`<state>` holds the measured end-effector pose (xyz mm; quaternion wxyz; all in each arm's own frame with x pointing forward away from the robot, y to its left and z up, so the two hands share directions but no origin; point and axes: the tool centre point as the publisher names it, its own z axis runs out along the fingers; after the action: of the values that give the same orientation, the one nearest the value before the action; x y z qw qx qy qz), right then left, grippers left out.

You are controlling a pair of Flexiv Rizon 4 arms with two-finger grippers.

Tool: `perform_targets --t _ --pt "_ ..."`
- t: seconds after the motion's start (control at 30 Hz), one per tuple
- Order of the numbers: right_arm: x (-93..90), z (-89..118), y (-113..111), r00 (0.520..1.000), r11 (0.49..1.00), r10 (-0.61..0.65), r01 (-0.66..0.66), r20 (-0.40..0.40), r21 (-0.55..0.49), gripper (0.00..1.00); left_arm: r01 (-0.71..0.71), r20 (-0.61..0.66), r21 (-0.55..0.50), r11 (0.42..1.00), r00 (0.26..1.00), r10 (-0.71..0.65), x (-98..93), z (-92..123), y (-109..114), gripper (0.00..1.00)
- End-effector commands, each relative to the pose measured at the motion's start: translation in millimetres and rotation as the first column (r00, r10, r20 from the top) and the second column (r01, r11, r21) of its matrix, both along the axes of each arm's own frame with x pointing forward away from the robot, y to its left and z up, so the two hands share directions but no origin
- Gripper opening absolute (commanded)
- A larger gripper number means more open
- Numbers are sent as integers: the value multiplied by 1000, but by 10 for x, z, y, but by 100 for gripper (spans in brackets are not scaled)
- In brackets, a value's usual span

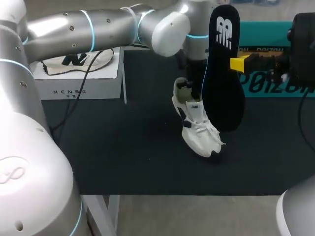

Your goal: Take the shoe out of the shoebox, open the shoe tongue, remove and reinsert the insole, then place the shoe into the shoebox

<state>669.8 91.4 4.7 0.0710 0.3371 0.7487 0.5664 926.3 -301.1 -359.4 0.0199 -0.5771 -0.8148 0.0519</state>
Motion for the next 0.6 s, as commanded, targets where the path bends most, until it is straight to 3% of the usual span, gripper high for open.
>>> perform_targets --t 0.03,0.37,0.6 --pt "42 -3 35 1000 1000 0 0 -2 -1 0 300 12 112 947 953 -303 -3 -61 -143 0" --pt "42 -3 35 1000 1000 0 0 -2 -1 0 431 -29 118 895 902 -431 -193 -64 -381 0" --pt "42 -3 35 1000 1000 0 0 -2 -1 0 469 -50 137 873 883 -467 -331 -22 -348 0"
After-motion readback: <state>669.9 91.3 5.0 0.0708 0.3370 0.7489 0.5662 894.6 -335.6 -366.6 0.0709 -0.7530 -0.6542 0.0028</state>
